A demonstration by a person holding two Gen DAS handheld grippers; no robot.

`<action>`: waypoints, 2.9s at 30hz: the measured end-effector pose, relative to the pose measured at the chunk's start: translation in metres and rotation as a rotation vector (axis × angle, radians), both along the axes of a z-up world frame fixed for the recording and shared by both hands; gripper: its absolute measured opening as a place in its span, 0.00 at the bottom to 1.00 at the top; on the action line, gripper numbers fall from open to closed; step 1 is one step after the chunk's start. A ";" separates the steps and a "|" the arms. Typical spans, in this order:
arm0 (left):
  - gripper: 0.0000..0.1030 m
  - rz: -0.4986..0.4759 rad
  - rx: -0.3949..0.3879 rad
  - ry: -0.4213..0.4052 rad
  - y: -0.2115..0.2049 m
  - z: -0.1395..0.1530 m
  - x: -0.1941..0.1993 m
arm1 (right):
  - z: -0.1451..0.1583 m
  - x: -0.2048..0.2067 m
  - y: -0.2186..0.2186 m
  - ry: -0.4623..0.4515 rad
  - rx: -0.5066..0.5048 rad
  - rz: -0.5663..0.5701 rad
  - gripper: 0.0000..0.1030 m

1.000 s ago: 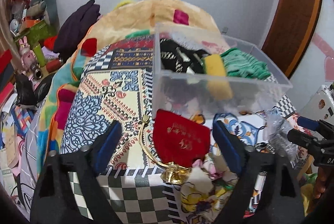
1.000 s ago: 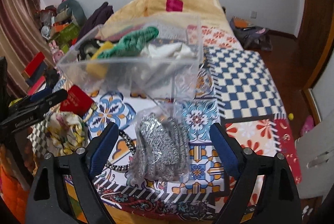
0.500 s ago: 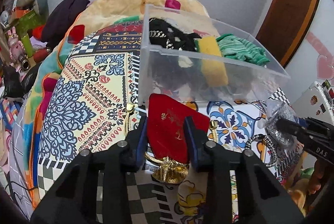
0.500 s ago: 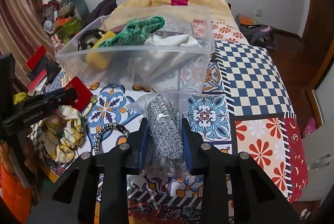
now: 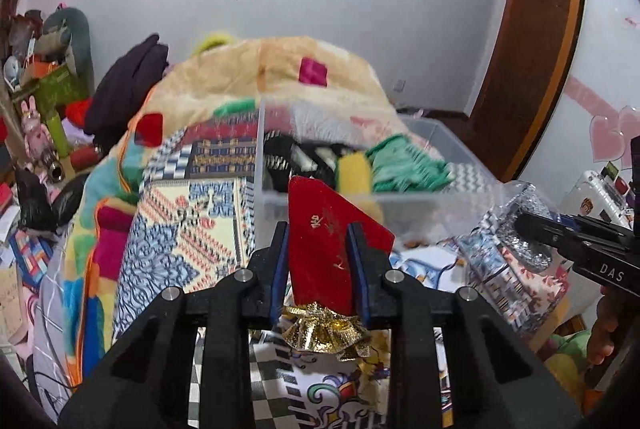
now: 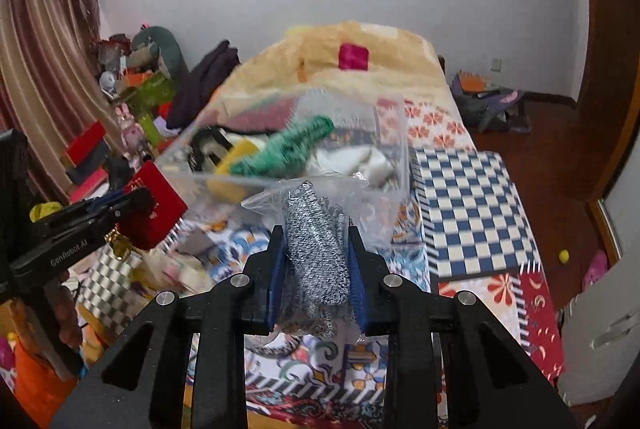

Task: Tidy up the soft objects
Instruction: 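Carry the scrubber and red pouch into the clear box and open both tools, then grasp the black-and-white hair tie with the right tool while the left tool grasps the floral scrunchie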

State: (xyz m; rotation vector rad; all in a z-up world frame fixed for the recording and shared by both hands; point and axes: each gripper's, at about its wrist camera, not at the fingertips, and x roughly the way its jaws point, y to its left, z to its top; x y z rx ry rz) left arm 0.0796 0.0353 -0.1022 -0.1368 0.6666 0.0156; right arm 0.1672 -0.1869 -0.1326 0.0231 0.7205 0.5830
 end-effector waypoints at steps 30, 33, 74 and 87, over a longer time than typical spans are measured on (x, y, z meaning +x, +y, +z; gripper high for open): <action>0.27 0.019 0.029 -0.049 0.012 0.007 0.097 | 0.003 0.080 0.047 -0.046 -0.032 -0.073 0.26; 0.27 0.003 0.027 -0.012 0.009 -0.005 0.105 | -0.005 0.084 0.050 -0.023 -0.049 -0.060 0.26; 0.99 -0.004 0.041 0.050 -0.020 -0.001 -0.015 | -0.007 -0.003 0.026 -0.031 -0.081 -0.001 0.94; 0.99 -0.037 -0.048 0.222 -0.018 -0.056 -0.015 | -0.063 -0.018 0.052 0.135 -0.176 0.170 0.67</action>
